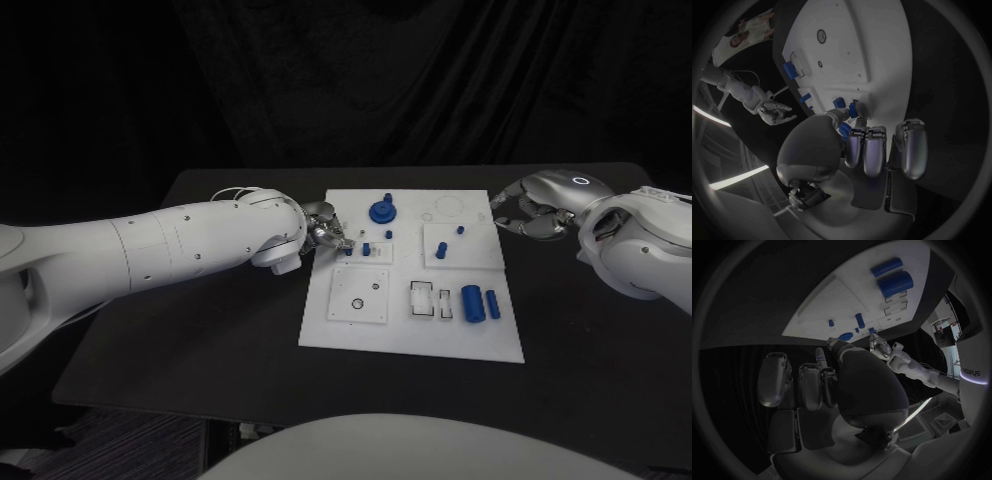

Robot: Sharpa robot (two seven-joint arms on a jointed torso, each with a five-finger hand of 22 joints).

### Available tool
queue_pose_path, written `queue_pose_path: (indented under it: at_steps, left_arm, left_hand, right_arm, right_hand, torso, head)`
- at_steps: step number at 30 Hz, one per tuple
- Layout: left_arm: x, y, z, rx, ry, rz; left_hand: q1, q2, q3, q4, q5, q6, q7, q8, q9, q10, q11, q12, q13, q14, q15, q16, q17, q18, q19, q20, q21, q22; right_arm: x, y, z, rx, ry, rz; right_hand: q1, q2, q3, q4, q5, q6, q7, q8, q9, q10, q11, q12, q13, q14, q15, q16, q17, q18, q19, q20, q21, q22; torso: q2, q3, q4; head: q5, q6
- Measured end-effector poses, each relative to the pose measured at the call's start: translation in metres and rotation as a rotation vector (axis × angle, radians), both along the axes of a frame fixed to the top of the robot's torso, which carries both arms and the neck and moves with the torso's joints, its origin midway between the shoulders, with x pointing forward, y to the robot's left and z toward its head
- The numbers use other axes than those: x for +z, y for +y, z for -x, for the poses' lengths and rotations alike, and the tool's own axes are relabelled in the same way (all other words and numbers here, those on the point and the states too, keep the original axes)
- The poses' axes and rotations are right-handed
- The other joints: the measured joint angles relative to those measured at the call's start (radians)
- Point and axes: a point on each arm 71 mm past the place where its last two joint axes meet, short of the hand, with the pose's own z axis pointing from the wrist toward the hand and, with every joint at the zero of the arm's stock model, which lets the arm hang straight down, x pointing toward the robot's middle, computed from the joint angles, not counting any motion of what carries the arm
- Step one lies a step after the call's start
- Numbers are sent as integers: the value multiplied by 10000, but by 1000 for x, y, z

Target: Assemble the parts on the task board

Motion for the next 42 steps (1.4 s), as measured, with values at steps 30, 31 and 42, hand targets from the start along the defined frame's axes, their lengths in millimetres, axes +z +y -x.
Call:
queue_pose_path:
  at_steps: [30, 31, 42]
  left_arm:
    - [1, -1, -1, -288, -33, -329]
    - [1, -1, -1, -307, -50, -351]
    - [2, -2, -1, -431, -174, -499]
  left_hand:
    - [89, -118, 29, -84, -37, 39, -33, 59, 78, 0, 0, 0, 0, 0, 0, 0, 0, -1, 0, 0, 0, 0]
    - [89, -118, 29, -84, -37, 39, -34, 58, 81, 0, 0, 0, 0, 0, 0, 0, 0, -1, 0, 0, 0, 0]
    - [91, -114, 29, -84, -76, 78, -66, 116, 128, 0, 0, 0, 0, 0, 0, 0, 0, -1, 0, 0, 0, 0]
  right_arm:
    - [-1, -1, 1, -15, 43, 20]
    - [-1, -1, 1, -14, 44, 20]
    - [-1, -1, 1, -15, 55, 26]
  right_hand:
    - [0, 0, 0, 0, 0, 0, 0, 0, -9, 0, 0, -67, -1, 0, 0, 0, 0, 1, 0, 0, -36, -2]
    - [0, 0, 0, 0, 0, 0, 0, 0, -9, 0, 0, -66, -1, 0, 0, 1, 0, 1, 0, 0, -36, -2]
    - [0, 0, 0, 0, 0, 0, 0, 0, -8, 0, 0, -66, -1, 0, 0, 1, 0, 0, 0, 0, -36, -2]
  torso:
    - [-5, 3, 4]
    - [-5, 3, 4]
    - [-5, 3, -1]
  head:
    - [26, 0]
    - [28, 0]
    - [30, 0]
